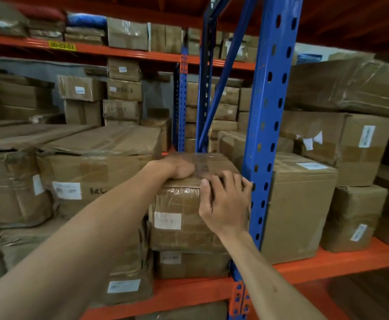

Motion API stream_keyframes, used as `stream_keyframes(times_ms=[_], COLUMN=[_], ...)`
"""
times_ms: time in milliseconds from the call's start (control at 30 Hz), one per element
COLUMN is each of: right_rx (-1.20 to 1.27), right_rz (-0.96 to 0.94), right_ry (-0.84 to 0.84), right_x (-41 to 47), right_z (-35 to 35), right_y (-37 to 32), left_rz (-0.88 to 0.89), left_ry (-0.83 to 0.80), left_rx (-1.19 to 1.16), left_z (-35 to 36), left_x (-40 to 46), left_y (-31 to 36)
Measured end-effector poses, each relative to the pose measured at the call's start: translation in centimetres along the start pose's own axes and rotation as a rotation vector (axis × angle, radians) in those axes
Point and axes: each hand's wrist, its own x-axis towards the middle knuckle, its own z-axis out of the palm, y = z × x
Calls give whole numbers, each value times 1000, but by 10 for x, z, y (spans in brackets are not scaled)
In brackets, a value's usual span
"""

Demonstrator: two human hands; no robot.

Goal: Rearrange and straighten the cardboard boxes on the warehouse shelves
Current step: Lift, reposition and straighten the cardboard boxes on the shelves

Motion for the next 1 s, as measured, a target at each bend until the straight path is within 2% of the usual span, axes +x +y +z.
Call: stream_keyframes(times_ms=[100,300,500,567,733,1000], right_rx=[11,24,83,117,151,168], right_rz=[-41,-27,27,16,58,44], right_ry=[103,63,134,156,99,33], right_x=[4,13,3,7,29,28], right_z=[20,35,34,40,66,88], right_y=[6,13,7,11,19,40], left_rz=[-27,-123,-139,-152,-201,-179], left_ry=[-31,11,-125,-113,-67,-26], left_rx=[-65,-198,-134,-138,-293,-253], left_z=[6,10,18,14,-1,11], left_x=[24,30,7,3,11,16], left_y=[-9,-11,-4,-2,-1,8])
